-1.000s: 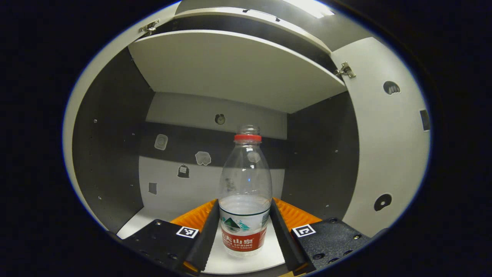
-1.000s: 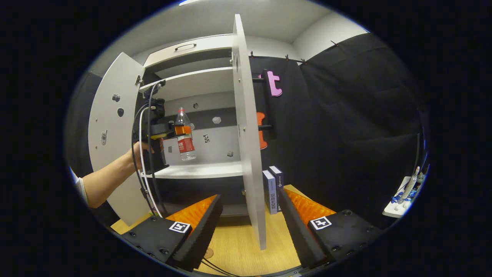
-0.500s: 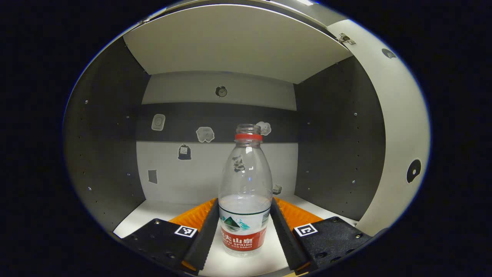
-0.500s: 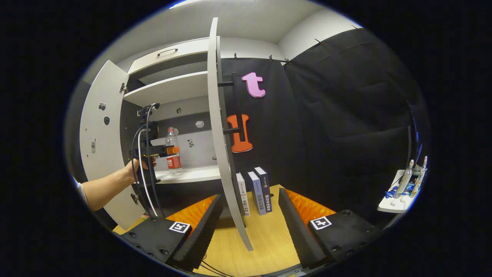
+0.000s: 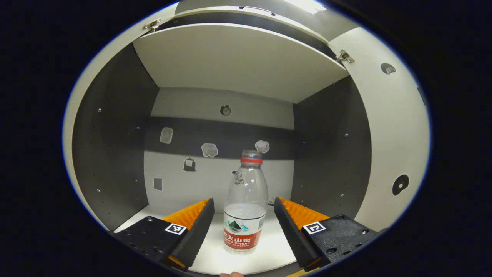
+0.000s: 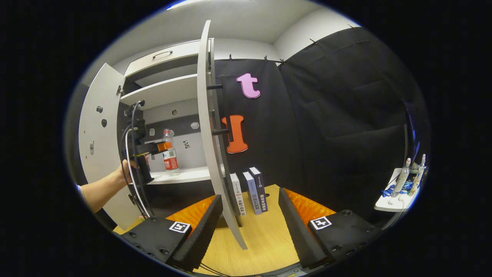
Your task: Grasp the bottle in the cabinet with the left hand and place it on the coaster, then close the right door with the right hand and the left door with the left hand.
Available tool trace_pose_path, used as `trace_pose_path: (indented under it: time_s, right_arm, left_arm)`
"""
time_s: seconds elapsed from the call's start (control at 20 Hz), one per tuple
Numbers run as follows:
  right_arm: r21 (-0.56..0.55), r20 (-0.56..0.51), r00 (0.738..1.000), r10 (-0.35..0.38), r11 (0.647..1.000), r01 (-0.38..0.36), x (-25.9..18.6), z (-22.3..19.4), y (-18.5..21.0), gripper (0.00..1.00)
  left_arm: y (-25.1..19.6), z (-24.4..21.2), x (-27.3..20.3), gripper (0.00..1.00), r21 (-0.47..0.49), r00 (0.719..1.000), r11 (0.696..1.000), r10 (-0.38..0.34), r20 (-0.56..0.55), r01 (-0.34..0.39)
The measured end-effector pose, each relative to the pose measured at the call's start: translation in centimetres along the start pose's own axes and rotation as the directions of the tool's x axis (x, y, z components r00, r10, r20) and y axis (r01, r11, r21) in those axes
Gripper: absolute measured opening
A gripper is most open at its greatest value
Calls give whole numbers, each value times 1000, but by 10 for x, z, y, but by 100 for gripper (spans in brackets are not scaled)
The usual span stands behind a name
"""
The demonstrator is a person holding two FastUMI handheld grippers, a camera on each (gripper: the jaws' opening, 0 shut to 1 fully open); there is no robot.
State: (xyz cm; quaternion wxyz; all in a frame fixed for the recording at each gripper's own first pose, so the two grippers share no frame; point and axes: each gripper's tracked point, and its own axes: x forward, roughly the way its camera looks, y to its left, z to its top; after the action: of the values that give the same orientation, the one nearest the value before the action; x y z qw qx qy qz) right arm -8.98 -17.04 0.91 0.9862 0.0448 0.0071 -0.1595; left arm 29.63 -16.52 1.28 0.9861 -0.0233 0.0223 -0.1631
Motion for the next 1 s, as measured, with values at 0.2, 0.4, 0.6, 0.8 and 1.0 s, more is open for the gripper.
trace_pose_path:
  time_s: [0.2,0.4,0.6,0.8,1.0]
  right_arm:
    - [-13,10,1000,2,1000,-2,-1,7,-9,97]
    - [-25,18,1000,18,1000,-18,8,18,-16,97]
    - [-8,40,998,41,999,-41,27,32,-20,97]
    - [-7,75,997,22,1000,-22,57,44,-39,97]
    - [-23,98,994,55,998,-53,84,99,-47,97]
  left_arm:
    - [-7,42,-57,94,-28,999,999,-22,47,23]
    - [-7,48,-127,95,-16,1000,1000,7,29,-7]
    - [5,23,-192,94,-29,997,997,70,26,-70]
    - [10,-22,-253,94,-89,989,985,151,-6,-151]
    - [8,-53,-291,95,-152,984,973,166,-59,-174]
